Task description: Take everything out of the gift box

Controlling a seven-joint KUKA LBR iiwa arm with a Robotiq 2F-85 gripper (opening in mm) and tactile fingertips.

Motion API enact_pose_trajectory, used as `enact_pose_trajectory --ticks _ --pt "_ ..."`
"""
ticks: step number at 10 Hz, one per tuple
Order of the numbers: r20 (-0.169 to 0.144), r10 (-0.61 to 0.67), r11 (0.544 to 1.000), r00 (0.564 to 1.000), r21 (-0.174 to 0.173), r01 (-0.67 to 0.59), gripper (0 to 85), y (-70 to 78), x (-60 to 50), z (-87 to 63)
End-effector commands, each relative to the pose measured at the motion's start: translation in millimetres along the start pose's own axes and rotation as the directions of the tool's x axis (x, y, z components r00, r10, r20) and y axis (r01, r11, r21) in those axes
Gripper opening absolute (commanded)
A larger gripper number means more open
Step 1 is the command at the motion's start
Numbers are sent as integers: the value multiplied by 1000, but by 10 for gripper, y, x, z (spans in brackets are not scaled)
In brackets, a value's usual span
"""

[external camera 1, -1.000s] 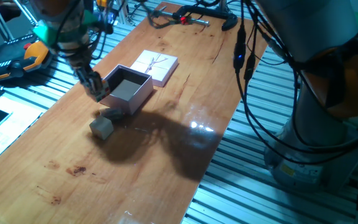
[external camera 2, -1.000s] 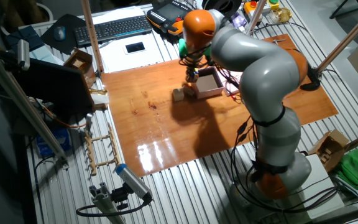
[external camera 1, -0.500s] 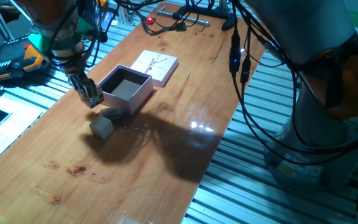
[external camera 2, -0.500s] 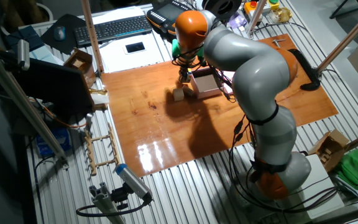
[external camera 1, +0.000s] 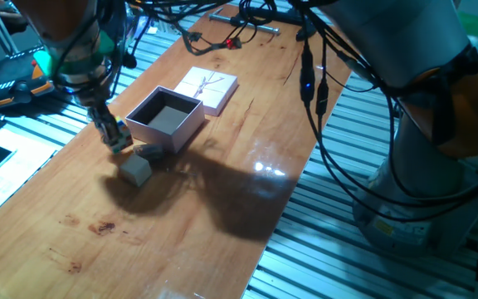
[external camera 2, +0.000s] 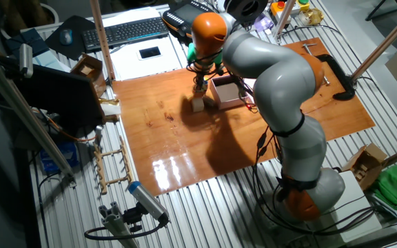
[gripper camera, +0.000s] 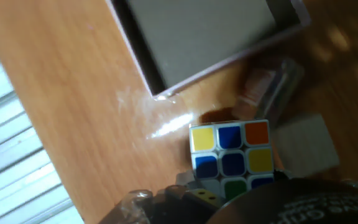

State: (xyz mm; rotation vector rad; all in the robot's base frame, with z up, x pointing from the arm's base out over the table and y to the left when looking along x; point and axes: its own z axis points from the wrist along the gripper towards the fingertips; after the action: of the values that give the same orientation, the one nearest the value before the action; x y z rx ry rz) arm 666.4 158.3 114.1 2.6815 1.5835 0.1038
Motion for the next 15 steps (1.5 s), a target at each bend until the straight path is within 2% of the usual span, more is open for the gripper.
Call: enact_pose_trajectory --ticks 1,3,6,12,15 --pt "0 77 997 997 -1 -77 10 -33 25 26" --pt "-6 176 984 984 -13 -176 10 -112 72 80" --pt "-28 271 961 962 -53 -272 10 -169 120 135" --pt "-18 262 963 965 -61 -263 10 -180 142 333" --pt "11 245 969 969 -43 -245 10 -170 142 393"
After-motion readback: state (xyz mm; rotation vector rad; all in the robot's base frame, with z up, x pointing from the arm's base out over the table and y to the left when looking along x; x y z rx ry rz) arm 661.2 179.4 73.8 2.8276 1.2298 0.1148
